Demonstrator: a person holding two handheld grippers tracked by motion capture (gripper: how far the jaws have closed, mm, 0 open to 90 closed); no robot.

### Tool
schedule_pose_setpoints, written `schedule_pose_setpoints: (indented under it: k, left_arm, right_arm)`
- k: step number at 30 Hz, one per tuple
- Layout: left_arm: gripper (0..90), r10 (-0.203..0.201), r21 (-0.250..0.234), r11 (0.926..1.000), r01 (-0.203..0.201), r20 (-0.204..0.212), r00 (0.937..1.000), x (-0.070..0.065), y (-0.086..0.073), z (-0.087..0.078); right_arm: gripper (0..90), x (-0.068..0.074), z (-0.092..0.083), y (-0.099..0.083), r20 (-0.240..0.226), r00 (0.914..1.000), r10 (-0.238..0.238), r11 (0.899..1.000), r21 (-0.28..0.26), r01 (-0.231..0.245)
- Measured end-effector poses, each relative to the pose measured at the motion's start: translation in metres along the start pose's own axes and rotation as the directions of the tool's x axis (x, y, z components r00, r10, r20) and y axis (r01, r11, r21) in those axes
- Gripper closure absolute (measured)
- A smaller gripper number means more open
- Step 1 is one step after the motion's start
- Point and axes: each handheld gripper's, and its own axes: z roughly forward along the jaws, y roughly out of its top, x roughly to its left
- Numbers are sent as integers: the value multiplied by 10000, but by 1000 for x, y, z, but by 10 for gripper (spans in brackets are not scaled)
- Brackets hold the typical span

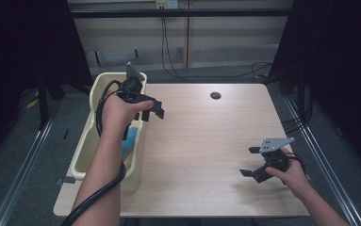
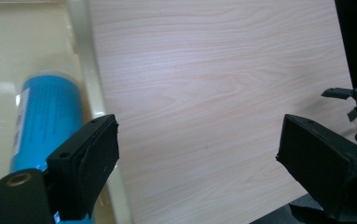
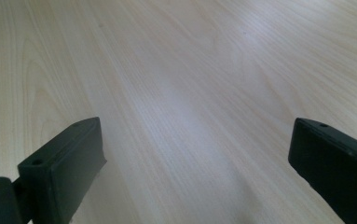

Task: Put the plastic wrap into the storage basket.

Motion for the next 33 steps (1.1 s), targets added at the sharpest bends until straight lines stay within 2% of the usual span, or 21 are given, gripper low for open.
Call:
schedule_pose_setpoints:
  k: [3, 7, 16, 19, 33]
  left_arm:
    - [122, 342, -175, 9993, -340, 102, 9994, -9, 4, 3]
    - [119, 663, 34, 9978, -665, 260, 9975, -17, 4, 12]
    - [115, 1107, 120, 9937, -1117, 657, 9917, -37, 4, 33]
    - [115, 1270, 1, 9919, -1273, 695, 9895, -42, 5, 37]
    - [112, 1851, 200, 9819, -1886, 1134, 9761, -56, 0, 69]
  right_arm:
    - [31, -3, 0, 0, 10, 10000, 61, 10000, -56, -61]
    - [31, -3, 2, -1, -49, 10000, 42, 10000, 21, -42]
    - [31, 0, 0, 1, 12, 10000, -37, 10000, -19, 37]
    - [31, 1, 0, 1, 35, 9999, -120, 9999, -7, 120]
    - [31, 0, -1, -2, 84, 10000, -44, 10000, 35, 44]
